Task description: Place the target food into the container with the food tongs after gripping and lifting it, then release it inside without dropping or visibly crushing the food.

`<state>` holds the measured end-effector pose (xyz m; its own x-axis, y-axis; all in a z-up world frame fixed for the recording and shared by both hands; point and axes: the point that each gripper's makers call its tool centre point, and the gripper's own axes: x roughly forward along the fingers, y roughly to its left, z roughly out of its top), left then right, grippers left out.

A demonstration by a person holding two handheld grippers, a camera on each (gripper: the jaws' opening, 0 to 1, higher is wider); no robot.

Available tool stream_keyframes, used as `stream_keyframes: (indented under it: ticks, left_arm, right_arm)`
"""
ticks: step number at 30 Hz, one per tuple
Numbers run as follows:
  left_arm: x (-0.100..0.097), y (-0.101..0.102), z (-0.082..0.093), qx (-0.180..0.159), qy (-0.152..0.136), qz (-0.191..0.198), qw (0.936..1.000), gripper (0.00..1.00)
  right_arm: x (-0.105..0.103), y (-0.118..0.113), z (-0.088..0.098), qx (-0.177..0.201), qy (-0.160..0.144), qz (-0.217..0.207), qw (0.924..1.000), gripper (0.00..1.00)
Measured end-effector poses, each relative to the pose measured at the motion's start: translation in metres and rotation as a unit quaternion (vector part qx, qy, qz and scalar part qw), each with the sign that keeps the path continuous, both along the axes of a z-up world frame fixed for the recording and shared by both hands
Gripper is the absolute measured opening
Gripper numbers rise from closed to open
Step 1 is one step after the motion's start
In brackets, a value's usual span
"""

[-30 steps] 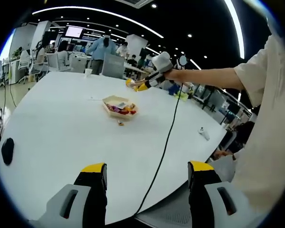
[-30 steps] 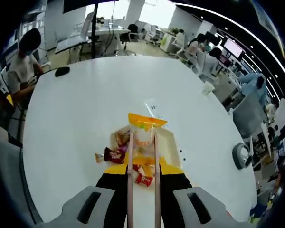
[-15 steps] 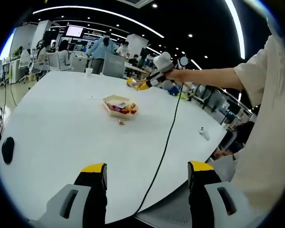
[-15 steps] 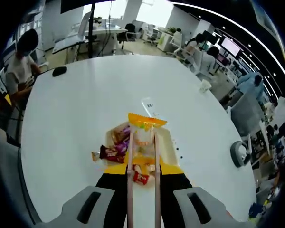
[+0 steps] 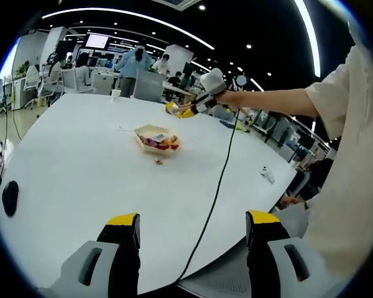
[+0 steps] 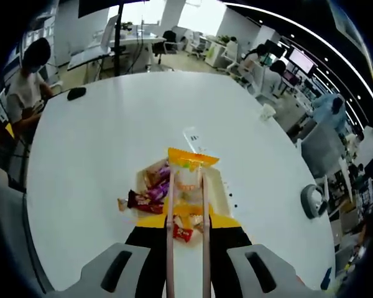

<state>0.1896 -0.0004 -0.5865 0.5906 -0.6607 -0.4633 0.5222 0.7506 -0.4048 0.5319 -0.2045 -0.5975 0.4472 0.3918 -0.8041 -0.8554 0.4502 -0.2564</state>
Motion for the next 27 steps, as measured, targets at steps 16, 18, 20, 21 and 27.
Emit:
stream_keyframes:
  ticks: [16,18,20,21,27]
  left_arm:
    - [0.0,0.0,-0.001,-0.001,0.003,0.0,1.0,0.68]
    - [0.0,0.0,-0.001,0.0,0.003,0.0,1.0,0.68]
    - [0.0,-0.001,-0.001,-0.001,0.003,0.0,1.0,0.68]
    - [0.0,-0.001,-0.001,-0.001,0.003,-0.001,1.0,0.68]
    - [0.0,0.0,-0.001,0.0,0.002,-0.001,1.0,0.68]
  right_arm:
    - [0.008,-0.002,-0.004,-0.001,0.0,-0.003,1.0,0.23]
    - [0.007,-0.001,-0.003,-0.001,-0.001,-0.002,1.0,0.23]
    - [0.007,-0.001,-0.003,-0.003,-0.003,0.0,1.0,0.23]
    - [0.006,-0.001,-0.003,-0.003,-0.003,0.0,1.0,0.23]
    - [0.005,0.0,-0.001,-0.001,-0.006,-0.002,1.0,0.23]
